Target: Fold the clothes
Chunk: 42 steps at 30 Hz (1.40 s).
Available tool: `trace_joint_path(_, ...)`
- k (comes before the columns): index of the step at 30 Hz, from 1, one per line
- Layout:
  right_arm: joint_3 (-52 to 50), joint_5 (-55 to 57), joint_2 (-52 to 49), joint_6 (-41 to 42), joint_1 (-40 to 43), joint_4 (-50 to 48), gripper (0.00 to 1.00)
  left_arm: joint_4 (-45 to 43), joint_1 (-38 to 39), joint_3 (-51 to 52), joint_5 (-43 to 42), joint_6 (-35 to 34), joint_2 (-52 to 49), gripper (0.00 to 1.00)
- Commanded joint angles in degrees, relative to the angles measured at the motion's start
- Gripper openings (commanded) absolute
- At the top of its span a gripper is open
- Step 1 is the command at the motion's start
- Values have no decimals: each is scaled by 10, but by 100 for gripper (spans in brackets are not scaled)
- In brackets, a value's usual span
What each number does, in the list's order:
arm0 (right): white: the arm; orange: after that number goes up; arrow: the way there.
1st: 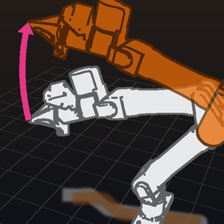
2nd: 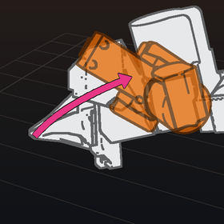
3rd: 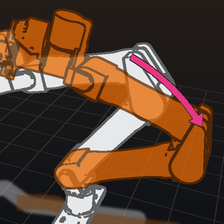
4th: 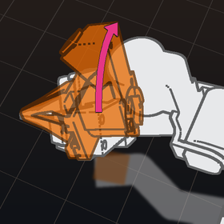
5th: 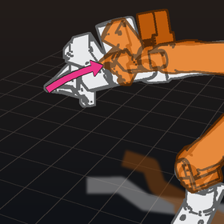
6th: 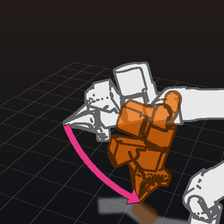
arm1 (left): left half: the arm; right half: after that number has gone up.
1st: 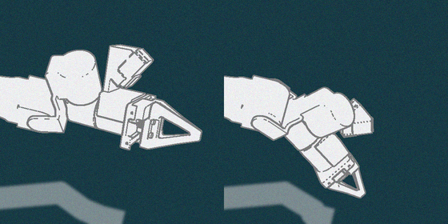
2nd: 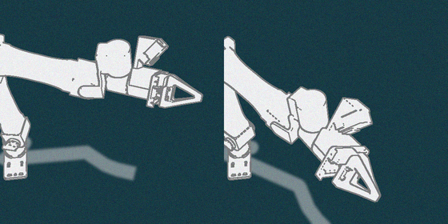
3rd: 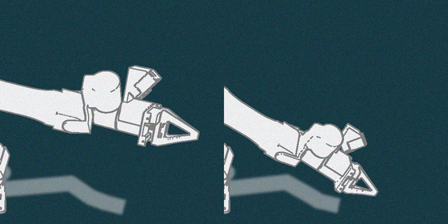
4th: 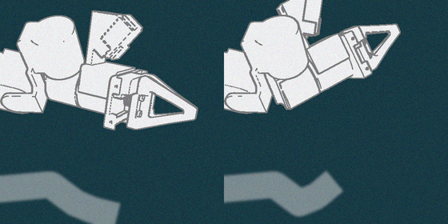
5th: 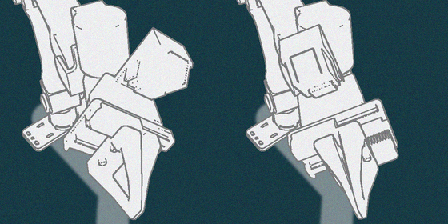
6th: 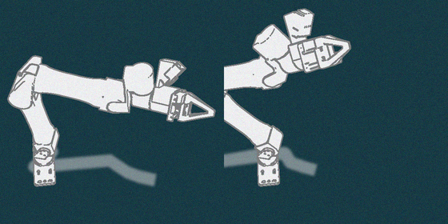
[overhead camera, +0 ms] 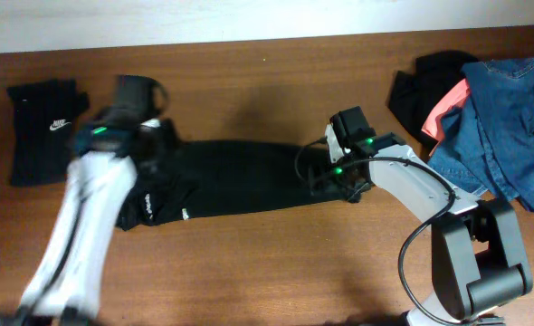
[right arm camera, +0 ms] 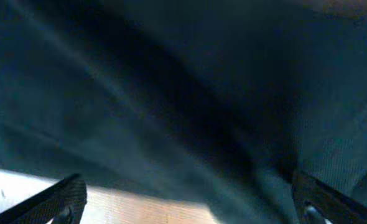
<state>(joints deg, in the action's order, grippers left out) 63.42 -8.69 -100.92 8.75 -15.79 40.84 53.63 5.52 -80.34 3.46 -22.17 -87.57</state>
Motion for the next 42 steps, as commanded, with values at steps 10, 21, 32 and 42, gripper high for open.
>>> trace_joint_path(10,-3,-16,-6,-5,1,123,99,47,-168,65,-5,-1,2,95)
trace_joint_path(21,-3,102,-6,97,1,219,99,-29,-280,121,-170,140,-66,99)
trace_joint_path(32,-3,67,-6,83,1,180,99,-78,-281,136,-172,157,-201,99)
trace_joint_path(42,-3,63,-6,83,1,154,99,-76,-280,136,-189,156,-231,99)
